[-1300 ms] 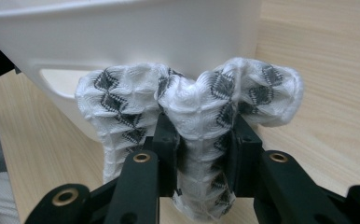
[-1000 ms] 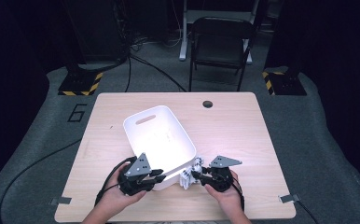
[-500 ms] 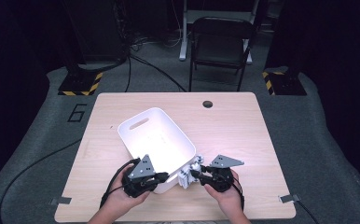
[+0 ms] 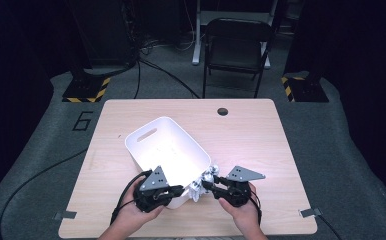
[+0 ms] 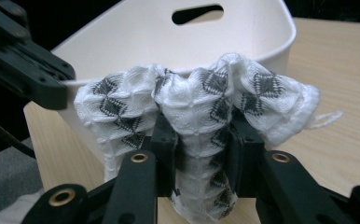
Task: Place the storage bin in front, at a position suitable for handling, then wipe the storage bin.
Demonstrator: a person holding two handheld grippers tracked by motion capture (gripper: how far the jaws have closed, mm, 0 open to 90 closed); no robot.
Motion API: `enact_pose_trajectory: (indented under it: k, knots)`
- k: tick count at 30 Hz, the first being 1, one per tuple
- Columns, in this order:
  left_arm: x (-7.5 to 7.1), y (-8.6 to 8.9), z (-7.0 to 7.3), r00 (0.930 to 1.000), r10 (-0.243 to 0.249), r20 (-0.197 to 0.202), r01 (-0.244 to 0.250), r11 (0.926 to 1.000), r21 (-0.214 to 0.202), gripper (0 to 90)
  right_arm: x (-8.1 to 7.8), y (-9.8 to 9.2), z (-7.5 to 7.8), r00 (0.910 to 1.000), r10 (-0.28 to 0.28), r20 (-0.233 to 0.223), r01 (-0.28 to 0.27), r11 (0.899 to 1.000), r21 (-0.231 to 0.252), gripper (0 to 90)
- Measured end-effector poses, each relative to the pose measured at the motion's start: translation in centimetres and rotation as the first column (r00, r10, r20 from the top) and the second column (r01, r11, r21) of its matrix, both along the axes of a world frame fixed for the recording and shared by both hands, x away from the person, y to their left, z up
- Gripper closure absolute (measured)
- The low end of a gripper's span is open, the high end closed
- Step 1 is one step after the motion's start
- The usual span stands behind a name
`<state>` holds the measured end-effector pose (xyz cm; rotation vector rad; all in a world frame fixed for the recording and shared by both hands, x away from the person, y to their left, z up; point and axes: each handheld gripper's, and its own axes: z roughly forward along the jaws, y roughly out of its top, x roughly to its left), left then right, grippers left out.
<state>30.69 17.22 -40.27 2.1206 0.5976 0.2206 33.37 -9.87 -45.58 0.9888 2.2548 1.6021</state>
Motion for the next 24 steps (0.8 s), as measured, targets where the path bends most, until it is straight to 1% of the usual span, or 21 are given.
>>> enact_pose_trajectory:
  k: [2,3,4,6,8,9,10,12,13,15,16,18,21,24]
  knots:
    - [0.0,0.0,-0.1,0.9999,0.010,-0.005,-0.010,0.9999,-0.010,85.6,0.2,0.2,-0.6,0.9996,0.004,-0.026,-0.005,0.999,-0.032,67.6]
    - [-0.1,-0.1,-0.1,0.9999,0.012,-0.003,-0.012,0.9999,-0.007,85.6,0.3,0.4,-1.0,0.9991,0.004,-0.041,-0.005,0.999,-0.045,67.6]
    - [-0.2,-0.1,-0.1,0.9999,0.015,0.007,-0.015,0.9999,-0.001,85.6,0.4,0.5,-1.2,0.9988,0.003,-0.050,-0.005,0.999,-0.054,67.6]
    - [-0.3,-0.2,0.0,0.9998,0.018,0.005,-0.018,0.9998,0.002,85.6,0.8,0.7,-1.9,0.9973,0.008,-0.074,-0.014,0.996,-0.087,67.6]
    - [-0.3,-0.1,-0.1,0.9998,0.019,0.003,-0.019,0.9998,-0.004,85.4,1.0,0.8,-2.6,0.9951,0.009,-0.098,-0.019,0.995,-0.097,67.5]
    - [-0.3,-0.1,-0.1,0.9997,0.023,0.003,-0.023,0.9997,-0.008,85.3,1.1,0.8,-2.9,0.9947,0.015,-0.102,-0.026,0.994,-0.108,67.4]
    - [-0.2,0.0,-0.1,0.9998,0.020,-0.003,-0.020,0.9998,-0.007,85.2,1.2,1.0,-3.3,0.9925,0.012,-0.121,-0.026,0.993,-0.118,67.4]
    - [-0.2,-0.1,0.0,0.9996,0.026,-0.011,-0.026,0.9996,-0.010,85.2,1.4,1.4,-4.3,0.9906,0.011,-0.136,-0.035,0.984,-0.175,67.4]
    - [-0.1,-0.1,0.0,0.9995,0.026,-0.015,-0.027,0.9996,-0.009,85.2,1.5,1.5,-4.6,0.9899,0.009,-0.142,-0.037,0.981,-0.192,67.3]
    - [-0.1,-0.1,0.0,0.9992,0.032,-0.024,-0.032,0.9994,-0.010,85.0,1.6,1.6,-4.8,0.9891,0.014,-0.147,-0.042,0.982,-0.186,67.2]
    - [-0.1,-0.1,0.0,0.9992,0.031,-0.024,-0.031,0.9994,-0.011,85.0,1.7,1.6,-4.9,0.9892,0.018,-0.145,-0.044,0.983,-0.179,67.1]
    - [0.0,-0.1,0.0,0.9993,0.029,-0.022,-0.030,0.9995,-0.010,84.9,1.8,1.4,-5.0,0.9867,0.024,-0.161,-0.051,0.985,-0.165,67.1]
    - [-0.1,-0.1,0.0,0.9993,0.032,-0.020,-0.032,0.9994,-0.012,84.9,1.8,1.4,-5.2,0.9871,0.025,-0.158,-0.051,0.985,-0.163,67.0]
    - [-0.1,-0.1,-0.1,0.9991,0.036,-0.022,-0.036,0.9992,-0.018,84.8,1.8,1.5,-5.3,0.9854,0.019,-0.169,-0.045,0.987,-0.152,67.0]
